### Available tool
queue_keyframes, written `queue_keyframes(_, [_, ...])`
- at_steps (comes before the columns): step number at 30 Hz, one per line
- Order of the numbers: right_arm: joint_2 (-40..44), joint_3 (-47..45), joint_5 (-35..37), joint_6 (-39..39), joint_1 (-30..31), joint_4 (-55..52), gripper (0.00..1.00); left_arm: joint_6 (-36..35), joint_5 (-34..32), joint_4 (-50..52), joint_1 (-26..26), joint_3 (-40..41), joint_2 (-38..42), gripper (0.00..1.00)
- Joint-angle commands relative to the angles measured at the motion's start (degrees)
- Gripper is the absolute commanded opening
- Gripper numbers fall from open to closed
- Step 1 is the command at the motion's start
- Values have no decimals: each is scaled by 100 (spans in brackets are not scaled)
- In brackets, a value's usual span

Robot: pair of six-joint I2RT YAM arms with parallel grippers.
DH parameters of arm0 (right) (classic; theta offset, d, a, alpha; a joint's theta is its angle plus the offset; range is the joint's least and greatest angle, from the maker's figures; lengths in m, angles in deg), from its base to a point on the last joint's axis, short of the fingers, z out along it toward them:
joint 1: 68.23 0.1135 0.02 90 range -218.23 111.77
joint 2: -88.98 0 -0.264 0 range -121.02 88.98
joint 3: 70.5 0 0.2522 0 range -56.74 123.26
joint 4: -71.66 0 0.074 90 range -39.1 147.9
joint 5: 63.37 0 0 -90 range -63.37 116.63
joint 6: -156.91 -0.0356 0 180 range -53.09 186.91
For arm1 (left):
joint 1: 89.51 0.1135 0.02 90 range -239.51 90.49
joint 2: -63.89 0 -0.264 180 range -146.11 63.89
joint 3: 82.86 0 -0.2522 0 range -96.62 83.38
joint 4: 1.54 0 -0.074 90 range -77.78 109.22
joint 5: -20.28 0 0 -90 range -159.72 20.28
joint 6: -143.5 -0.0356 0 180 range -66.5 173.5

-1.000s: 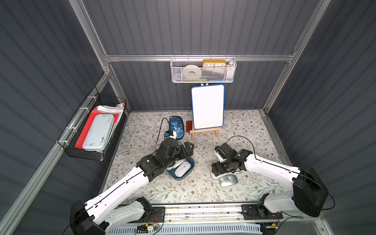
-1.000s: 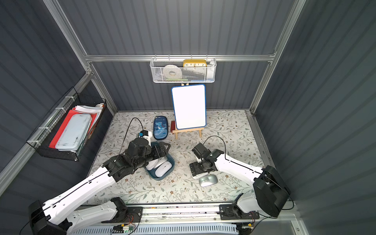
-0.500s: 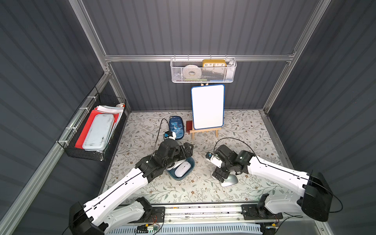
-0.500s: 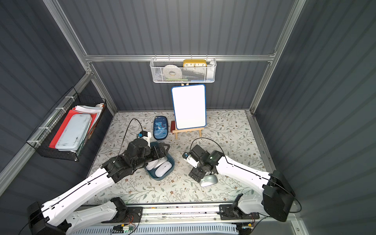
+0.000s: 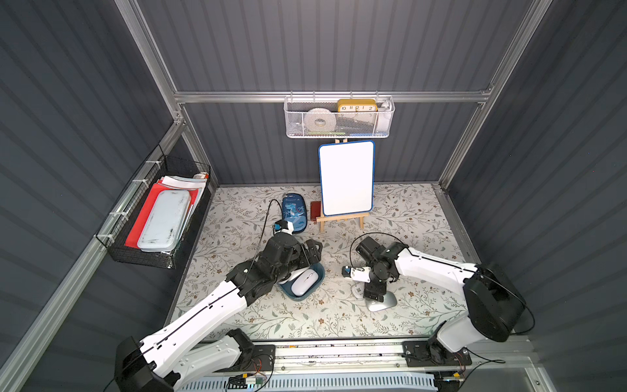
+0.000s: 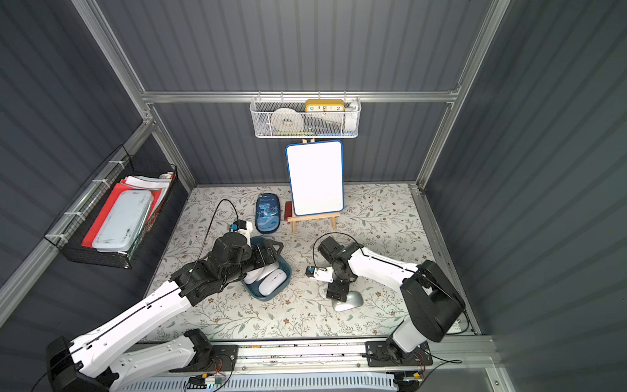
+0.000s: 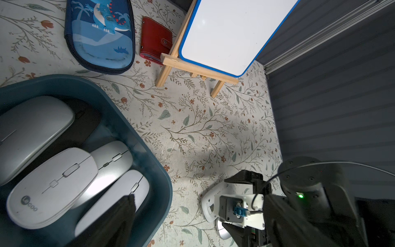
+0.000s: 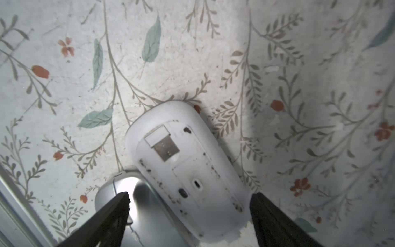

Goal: Put the mouse in the storage box
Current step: Pick up the mouse from the center of the board.

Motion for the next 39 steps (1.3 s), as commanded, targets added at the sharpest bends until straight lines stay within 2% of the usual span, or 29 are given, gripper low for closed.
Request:
queue_keyframes(1, [-310,154,-318,166,-47,133,88,-76,24,62,22,39,100,98])
queue_keyframes(5, [-558,126,-340,50,-150,294,80,-70,19,70,15,48,187,98])
queue_keyframes(11, [-578,126,-409,-10,-240,405,62,-75,51,32,22,49,107,98])
queue_keyframes(15, [-398,147,-400,-127,-272,590,53,-58,111,-47,22,87,116,99])
queue_keyframes(19, [212,93,-784,-363,-296,1061,45,80,470,-468,21,302,189,98])
queue_keyframes(21, [697,-94,-949,-484,-297,1450,44,198,753,-761,21,460,272,98])
queue_keyframes(24, [1565,-524,-1621,-629,-282,2275,44,391,1225,-1339,21,770,535,97])
queue_keyframes(30, [3210,-1643,-2378,-1579,-223,4365,43,740,2448,-2903,17,1351,856,95])
queue_keyframes(31, [3335,-1809,-2358,-1644,-127,4622,43,623,2660,-3111,22,1407,784,96])
queue_keyframes(33, [3447,-1858,-2109,-1471,81,4475,43,563,2932,-3353,19,1429,560,96])
queue_keyframes(39, [3394,-1834,-2063,-1415,260,4420,44,576,3194,-3687,-5,1328,-219,94])
